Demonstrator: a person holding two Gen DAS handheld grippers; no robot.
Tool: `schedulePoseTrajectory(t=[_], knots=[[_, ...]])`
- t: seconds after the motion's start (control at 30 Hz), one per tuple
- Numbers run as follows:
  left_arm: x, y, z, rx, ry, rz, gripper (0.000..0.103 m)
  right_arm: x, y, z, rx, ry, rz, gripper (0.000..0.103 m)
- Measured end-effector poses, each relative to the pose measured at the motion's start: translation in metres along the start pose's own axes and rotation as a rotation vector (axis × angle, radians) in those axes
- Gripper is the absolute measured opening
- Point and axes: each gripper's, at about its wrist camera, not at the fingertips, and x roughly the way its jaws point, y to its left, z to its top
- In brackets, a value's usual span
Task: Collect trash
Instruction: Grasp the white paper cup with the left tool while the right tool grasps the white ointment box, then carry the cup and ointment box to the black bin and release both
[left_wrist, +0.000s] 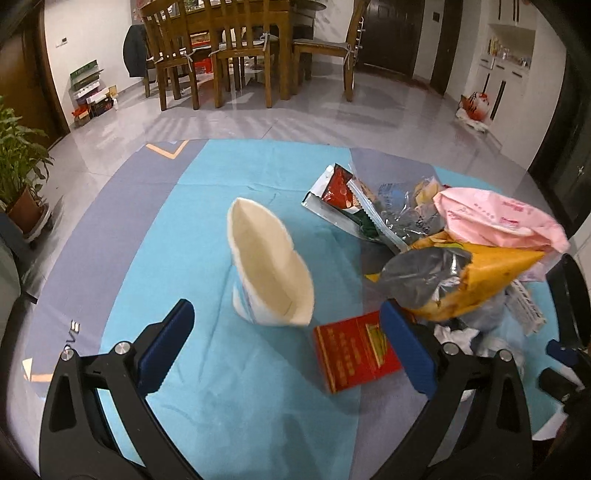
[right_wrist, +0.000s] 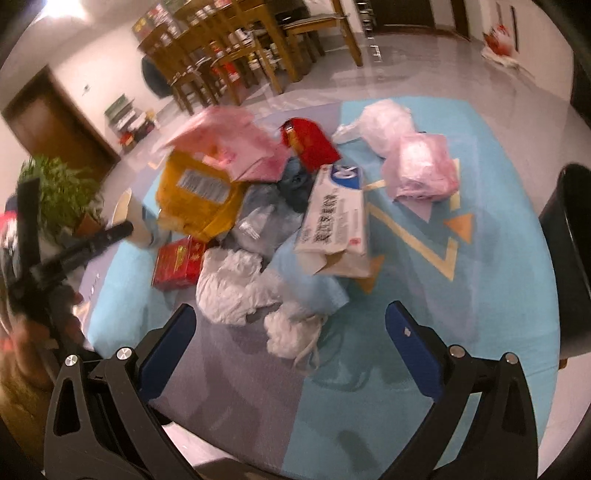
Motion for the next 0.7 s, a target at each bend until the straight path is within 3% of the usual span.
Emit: schedulePoseTrajectory(t=[0.13,0.2,0.27,0.33,0.4,0.43,0.5,0.57,0.67,0.7], knots=[[0.018,-0.003,0.006,-0.021,0.026,0.055,0.100,-0.002,-0.024,0.010,0.101,-0.029,0.000,0.100],[0.023,0.000,0.009,-0.043,0.043,0.040,0.100,0.003,-0.029,0.015,0.119,-0.026,0.002,0.100],[0.026,0.002,0.011,-0.051,0.036,0.052,0.094,0.010,-0.030,0.021,0.116,-0.021,-0.008,0.100],[0.030,0.005,0.012,-0.058,0.046,0.076,0.071,0.017,-0.028,0.025,0.104,-0.010,-0.010,0.099],[0.034,0.011,0.010,-0.087,0.073,0.062,0.054,0.026,-0.023,0.029,0.087,0.005,-0.008,0.096],[0.037,0.014,0.010,-0.096,0.087,0.059,0.044,0.031,-0.020,0.030,0.072,0.016,-0.017,0.092],[0.039,0.017,0.008,-0.106,0.095,0.056,0.037,0.039,-0.015,0.032,0.049,0.034,-0.035,0.084],[0.036,0.020,0.007,-0.114,0.085,0.038,0.037,0.045,-0.015,0.034,0.044,0.055,-0.050,0.066],[0.024,0.022,0.006,-0.108,0.041,0.018,0.036,0.045,-0.015,0.032,0.041,0.059,-0.052,0.051],[0.019,0.023,0.006,-0.112,0.028,0.005,0.035,0.044,-0.014,0.030,0.039,0.054,-0.050,0.042]])
